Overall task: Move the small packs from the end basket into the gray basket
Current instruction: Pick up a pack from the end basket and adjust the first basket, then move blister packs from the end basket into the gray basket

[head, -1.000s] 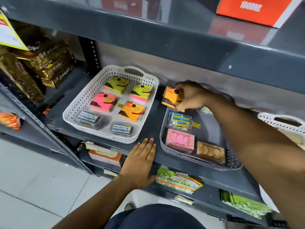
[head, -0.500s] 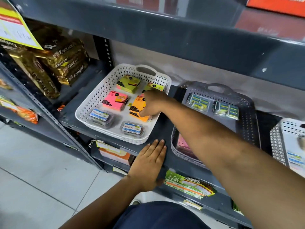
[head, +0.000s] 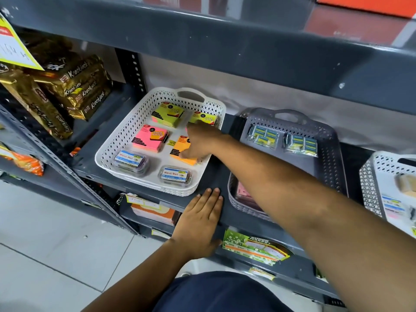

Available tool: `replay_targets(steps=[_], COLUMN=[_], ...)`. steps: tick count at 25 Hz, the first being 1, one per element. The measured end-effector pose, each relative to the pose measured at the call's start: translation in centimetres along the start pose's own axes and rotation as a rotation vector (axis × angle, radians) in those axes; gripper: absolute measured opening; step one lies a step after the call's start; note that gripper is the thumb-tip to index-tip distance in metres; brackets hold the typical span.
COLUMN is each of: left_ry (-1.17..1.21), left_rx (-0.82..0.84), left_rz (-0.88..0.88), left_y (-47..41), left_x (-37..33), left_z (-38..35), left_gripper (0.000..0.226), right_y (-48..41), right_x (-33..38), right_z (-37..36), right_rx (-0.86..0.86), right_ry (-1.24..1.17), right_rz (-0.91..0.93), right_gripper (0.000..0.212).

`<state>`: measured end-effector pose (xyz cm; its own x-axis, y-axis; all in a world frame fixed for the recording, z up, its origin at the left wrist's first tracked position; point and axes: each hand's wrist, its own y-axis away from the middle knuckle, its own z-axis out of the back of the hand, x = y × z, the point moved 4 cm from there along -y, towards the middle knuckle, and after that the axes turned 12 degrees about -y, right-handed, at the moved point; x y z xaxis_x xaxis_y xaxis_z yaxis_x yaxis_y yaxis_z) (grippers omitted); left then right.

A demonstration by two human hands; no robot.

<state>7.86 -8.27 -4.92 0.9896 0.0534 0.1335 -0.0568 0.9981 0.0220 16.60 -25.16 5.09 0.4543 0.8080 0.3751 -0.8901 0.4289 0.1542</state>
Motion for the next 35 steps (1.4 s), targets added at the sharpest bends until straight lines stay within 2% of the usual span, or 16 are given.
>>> replay_targets(steps=[4, 7, 10, 15, 19, 23, 26, 30, 35], left_ry=[0.001, 0.021, 0.054, 0.066, 0.037, 0.052, 0.048, 0.049, 0.040], left_rx=[0.000, 0.006, 0.040, 0.024, 0.040, 0.024, 0.030, 0.035, 0.057], left_rz=[0.039, 0.082, 0.129, 0.144, 0.174, 0.193, 0.197, 0.190, 0.194], left_y=[0.1, 0.0, -0.2, -0.7, -1.1, -1.3, -1.2, -1.0, -1.0], left_x=[-0.3, -0.6, -1.0, -2.2, -2.4, -2.6, -2.5, -2.3, -2.3], left_z=[0.1, 0.2, 0.4, 0.9, 0.5, 0.6, 0.7, 0.8, 0.8], left_gripper=[0.103, 0.100, 0.099, 0.103, 0.102, 0.100, 0.100, 0.099, 0.100], right_y=[4.4, 10.5, 18.3, 33.3, 42.9, 48.8, 50.5, 51.7, 52.0], right_x=[-1.6, -6.0, -11.7, -21.8, -27.8, -31.0, -32.3, -33.9, -34.4], right_z=[4.2, 6.7, 8.1, 9.3, 8.9, 5.1, 3.1, 1.6, 1.2], right_rx=[-0.195, -0.349, -0.487, -0.619, -0.488, 0.000, 0.210, 0.248, 0.254], right_ry=[-0.149, -0.214, -0.243, -0.335, -0.349, -0.094, 0.006, 0.076, 0.138], right_rz=[0.071, 0.042, -0.073, -0.413, -0.680, -0.961, -1.009, -0.974, -0.894], right_gripper=[0.061, 0.062, 0.068, 0.060, 0.052, 0.077, 0.086, 0.084, 0.070])
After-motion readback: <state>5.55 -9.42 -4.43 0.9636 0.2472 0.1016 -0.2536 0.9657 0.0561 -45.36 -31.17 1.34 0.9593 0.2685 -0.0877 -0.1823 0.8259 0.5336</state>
